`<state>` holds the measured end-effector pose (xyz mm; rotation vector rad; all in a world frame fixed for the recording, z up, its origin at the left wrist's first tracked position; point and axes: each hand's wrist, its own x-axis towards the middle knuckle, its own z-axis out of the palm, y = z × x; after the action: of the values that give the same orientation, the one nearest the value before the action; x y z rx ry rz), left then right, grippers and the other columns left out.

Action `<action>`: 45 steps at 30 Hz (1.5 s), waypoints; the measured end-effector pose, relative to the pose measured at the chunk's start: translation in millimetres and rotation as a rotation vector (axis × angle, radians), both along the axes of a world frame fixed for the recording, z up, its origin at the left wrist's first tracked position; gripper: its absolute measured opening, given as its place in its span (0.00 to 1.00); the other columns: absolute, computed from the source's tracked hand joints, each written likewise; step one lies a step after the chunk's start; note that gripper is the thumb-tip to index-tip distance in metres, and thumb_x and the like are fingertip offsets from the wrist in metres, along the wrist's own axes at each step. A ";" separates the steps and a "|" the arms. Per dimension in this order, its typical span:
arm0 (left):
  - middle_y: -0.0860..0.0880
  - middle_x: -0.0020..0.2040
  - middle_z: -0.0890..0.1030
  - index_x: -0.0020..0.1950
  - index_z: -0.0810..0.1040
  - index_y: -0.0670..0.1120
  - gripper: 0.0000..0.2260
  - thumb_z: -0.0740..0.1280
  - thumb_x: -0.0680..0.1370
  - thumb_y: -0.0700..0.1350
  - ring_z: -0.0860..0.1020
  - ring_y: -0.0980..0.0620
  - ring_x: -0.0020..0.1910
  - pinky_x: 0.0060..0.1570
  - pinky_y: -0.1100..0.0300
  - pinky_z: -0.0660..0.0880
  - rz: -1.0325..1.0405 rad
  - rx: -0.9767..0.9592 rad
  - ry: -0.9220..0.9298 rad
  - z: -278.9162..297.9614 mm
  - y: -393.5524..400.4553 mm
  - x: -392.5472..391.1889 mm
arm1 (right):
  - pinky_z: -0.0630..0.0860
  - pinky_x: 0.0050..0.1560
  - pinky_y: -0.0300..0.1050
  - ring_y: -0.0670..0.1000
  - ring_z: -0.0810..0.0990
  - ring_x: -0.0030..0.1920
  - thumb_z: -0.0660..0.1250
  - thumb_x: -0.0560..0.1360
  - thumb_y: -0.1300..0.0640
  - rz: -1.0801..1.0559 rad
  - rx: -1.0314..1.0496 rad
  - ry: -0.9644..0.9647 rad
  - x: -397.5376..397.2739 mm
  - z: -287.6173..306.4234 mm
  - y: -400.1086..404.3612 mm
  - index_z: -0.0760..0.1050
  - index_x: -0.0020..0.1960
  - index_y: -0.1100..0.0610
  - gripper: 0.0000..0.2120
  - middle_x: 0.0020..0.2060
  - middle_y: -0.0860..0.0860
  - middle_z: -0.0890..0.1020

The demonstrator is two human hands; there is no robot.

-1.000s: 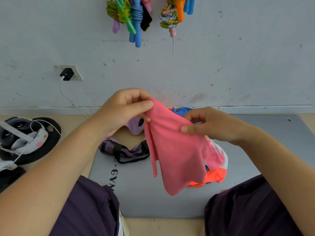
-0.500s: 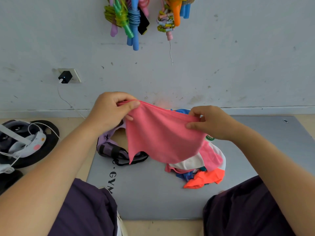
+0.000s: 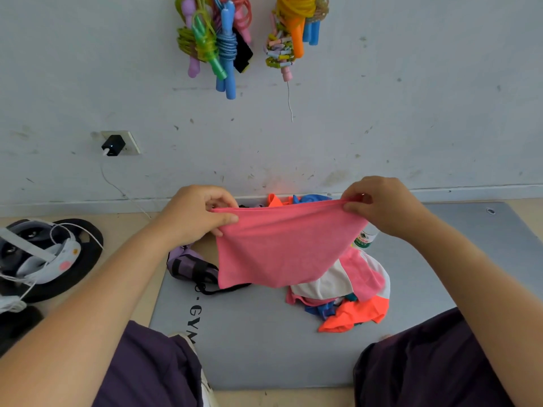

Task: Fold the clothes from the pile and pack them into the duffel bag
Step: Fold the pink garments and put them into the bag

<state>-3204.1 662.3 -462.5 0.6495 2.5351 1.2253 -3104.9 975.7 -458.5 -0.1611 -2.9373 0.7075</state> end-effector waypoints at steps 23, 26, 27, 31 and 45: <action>0.54 0.38 0.84 0.39 0.83 0.55 0.05 0.73 0.75 0.47 0.84 0.51 0.34 0.46 0.42 0.81 0.333 0.300 0.142 -1.5 -0.4 -7.0 | 0.65 0.51 0.39 0.48 0.72 0.51 0.72 0.74 0.55 0.017 -0.115 0.118 4.4 9.8 -13.0 0.82 0.42 0.52 0.02 0.49 0.48 0.75; 0.52 0.37 0.85 0.36 0.83 0.54 0.06 0.76 0.72 0.50 0.84 0.50 0.34 0.45 0.42 0.82 0.353 0.323 0.106 -1.5 -3.0 -8.7 | 0.66 0.45 0.38 0.50 0.73 0.47 0.67 0.77 0.54 -0.011 -0.128 0.127 4.4 8.6 -10.0 0.77 0.42 0.55 0.07 0.44 0.50 0.77; 0.51 0.36 0.85 0.36 0.82 0.53 0.06 0.77 0.71 0.51 0.83 0.50 0.32 0.44 0.43 0.82 0.364 0.329 0.099 -1.4 -3.4 -9.1 | 0.67 0.39 0.36 0.50 0.74 0.41 0.67 0.78 0.52 -0.031 -0.150 0.111 4.5 7.7 -9.3 0.76 0.40 0.56 0.10 0.38 0.50 0.77; 0.52 0.31 0.82 0.34 0.80 0.49 0.11 0.77 0.70 0.52 0.76 0.55 0.23 0.32 0.58 0.77 0.408 0.311 0.114 -0.9 -6.1 -12.6 | 0.66 0.32 0.36 0.45 0.69 0.29 0.73 0.73 0.48 -0.093 -0.230 0.072 5.3 7.5 -5.5 0.76 0.36 0.57 0.14 0.27 0.49 0.74; 0.51 0.34 0.84 0.40 0.80 0.41 0.09 0.76 0.73 0.45 0.82 0.52 0.28 0.30 0.64 0.79 0.353 0.361 -0.152 -1.8 0.5 -4.7 | 0.75 0.29 0.46 0.55 0.78 0.25 0.66 0.78 0.62 0.092 -0.724 -0.140 15.4 16.5 -23.3 0.73 0.55 0.55 0.07 0.29 0.60 0.81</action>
<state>-3208.8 662.8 -464.3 0.1626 2.3860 1.8019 -3089.5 952.4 -442.0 -0.1367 -2.6687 1.8048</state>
